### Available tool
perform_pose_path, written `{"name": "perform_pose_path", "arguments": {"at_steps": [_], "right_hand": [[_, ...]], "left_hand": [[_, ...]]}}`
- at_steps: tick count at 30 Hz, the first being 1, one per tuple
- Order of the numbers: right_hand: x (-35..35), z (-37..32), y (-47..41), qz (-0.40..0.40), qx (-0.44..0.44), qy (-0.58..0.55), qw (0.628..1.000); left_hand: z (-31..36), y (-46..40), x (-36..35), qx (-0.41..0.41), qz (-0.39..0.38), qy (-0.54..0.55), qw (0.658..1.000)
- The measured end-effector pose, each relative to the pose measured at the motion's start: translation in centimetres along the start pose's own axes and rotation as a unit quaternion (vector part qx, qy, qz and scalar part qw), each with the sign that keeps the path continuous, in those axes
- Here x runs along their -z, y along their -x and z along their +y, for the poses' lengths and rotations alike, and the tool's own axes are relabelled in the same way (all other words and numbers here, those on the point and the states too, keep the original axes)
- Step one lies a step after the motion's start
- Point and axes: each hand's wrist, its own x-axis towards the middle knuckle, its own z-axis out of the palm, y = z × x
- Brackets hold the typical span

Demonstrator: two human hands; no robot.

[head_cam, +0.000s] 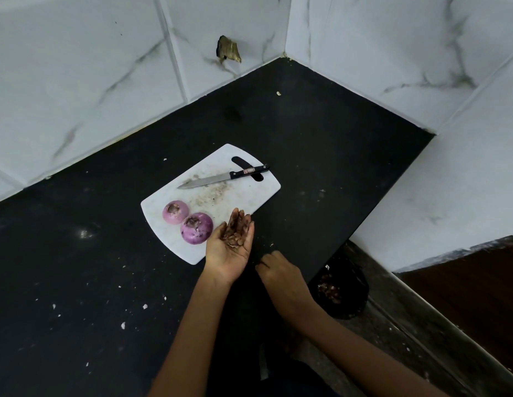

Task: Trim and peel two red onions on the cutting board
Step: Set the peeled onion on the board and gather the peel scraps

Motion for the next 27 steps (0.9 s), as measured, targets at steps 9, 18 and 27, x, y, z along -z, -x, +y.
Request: {"name": "perform_pose_path", "arguments": {"at_steps": [9, 18, 27], "right_hand": [[1.4, 1.5, -3.6, 0.005, -0.139, -0.049, 0.989], [4.1, 4.6, -6.0, 0.120, -0.438, -0.497, 0.739], [6.5, -0.4, -3.2, 0.090, -0.270, -0.411, 0.866]], "left_hand": [[-0.3, 0.2, 0.2, 0.007, 0.002, -0.019, 1.000], [-1.1, 0.8, 0.2, 0.018, 0.009, -0.065, 0.998], [-3.8, 1.2, -1.1, 0.035, -0.004, -0.104, 0.994]]}}
